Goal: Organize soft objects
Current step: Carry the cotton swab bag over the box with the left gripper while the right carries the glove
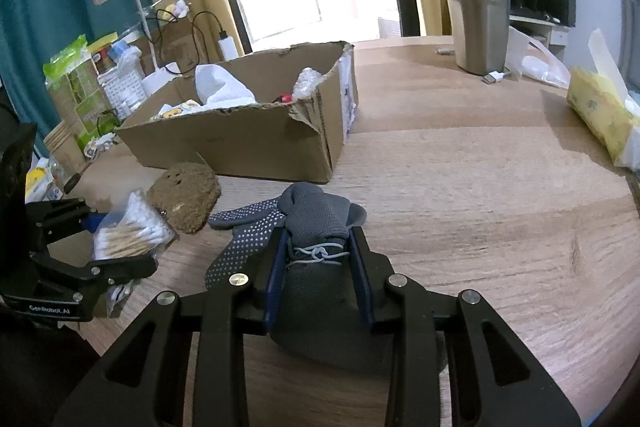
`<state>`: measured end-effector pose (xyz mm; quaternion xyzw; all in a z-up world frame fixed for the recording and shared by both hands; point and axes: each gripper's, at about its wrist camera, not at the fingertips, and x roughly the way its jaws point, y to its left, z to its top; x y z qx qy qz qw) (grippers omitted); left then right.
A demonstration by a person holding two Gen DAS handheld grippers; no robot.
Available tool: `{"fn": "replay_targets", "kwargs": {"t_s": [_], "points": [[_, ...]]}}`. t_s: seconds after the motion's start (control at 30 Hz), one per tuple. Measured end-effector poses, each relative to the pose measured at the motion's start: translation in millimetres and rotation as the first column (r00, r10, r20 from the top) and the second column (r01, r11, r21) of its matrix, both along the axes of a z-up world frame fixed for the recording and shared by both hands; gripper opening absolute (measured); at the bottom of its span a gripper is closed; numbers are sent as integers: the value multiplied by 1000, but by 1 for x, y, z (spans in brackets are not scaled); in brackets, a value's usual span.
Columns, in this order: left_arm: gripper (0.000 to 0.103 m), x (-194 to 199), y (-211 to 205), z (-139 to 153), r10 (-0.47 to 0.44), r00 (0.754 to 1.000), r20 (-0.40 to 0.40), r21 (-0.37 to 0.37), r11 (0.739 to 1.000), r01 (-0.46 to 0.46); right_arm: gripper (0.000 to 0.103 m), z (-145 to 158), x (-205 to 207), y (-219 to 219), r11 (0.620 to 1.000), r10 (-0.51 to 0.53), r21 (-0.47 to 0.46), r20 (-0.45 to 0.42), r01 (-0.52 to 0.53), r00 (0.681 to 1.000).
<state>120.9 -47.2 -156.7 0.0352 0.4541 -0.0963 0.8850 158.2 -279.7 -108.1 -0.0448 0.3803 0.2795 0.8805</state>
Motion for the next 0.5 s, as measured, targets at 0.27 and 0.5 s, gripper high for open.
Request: {"fn": "replay_targets", "kwargs": {"t_s": [0.27, 0.5], "points": [[51, -9, 4, 8, -19, 1000, 21, -13, 1000, 19, 32, 15, -3, 5, 1000, 6, -3, 34, -6, 999], [51, -16, 24, 18, 3, 999, 46, -91, 996, 1, 32, 31, -9, 14, 1000, 27, -5, 64, -26, 998]]}}
